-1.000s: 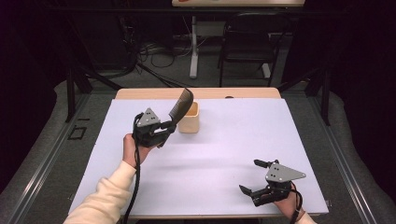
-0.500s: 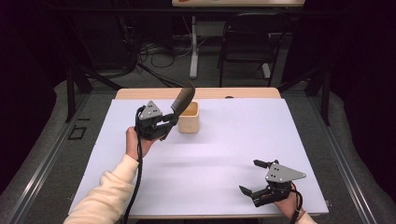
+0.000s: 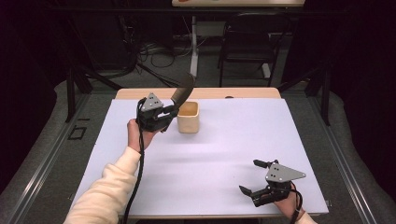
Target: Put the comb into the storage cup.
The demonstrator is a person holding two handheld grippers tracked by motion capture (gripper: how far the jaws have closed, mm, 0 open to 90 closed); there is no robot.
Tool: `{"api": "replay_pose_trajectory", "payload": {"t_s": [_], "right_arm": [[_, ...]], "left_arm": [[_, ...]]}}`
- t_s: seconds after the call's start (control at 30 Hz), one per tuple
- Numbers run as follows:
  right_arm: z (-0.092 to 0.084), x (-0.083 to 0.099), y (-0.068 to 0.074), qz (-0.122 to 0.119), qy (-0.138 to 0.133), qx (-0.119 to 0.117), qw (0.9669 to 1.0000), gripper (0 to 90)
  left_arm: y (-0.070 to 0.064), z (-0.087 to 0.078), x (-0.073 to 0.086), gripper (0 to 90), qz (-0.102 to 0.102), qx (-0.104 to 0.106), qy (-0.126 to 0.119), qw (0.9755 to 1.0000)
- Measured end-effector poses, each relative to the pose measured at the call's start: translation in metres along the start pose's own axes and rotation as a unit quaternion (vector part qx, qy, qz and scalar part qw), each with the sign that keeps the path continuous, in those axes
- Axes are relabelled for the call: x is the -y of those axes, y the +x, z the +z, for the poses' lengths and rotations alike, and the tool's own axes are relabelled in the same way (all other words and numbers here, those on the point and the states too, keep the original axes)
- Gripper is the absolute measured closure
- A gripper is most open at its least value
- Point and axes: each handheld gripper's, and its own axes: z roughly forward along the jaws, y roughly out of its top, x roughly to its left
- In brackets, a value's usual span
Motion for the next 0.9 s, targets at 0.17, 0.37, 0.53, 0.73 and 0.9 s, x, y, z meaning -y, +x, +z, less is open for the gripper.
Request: {"api": "replay_pose_trajectory", "payload": {"t_s": [0.17,0.37,0.53,0.73,0.9], "right_arm": [[0.0,0.0,0.0,-0.003,0.0,0.001,1.0,0.0],[0.0,0.0,-0.001,0.0,0.002,0.002,1.0,0.0],[0.0,0.0,0.0,-0.001,-0.002,0.003,1.0,0.0],[0.001,0.0,0.0,0.0,0.002,0.002,1.0,0.0],[0.0,0.0,0.0,0.0,0.0,0.002,1.0,0.0]], "left_arm": [[0.003,0.002,-0.002,72.4,0.0,-0.002,-0.005,1.0],[0.006,0.005,-0.005,72.4,-0.003,-0.005,-0.014,0.9999],[0.009,0.008,-0.004,72.4,-0.005,-0.005,-0.016,0.9998],[0.011,0.011,-0.005,72.4,-0.006,-0.008,-0.019,0.9998],[0.012,0.014,-0.008,72.4,-0.004,-0.012,-0.021,0.9997]]}}
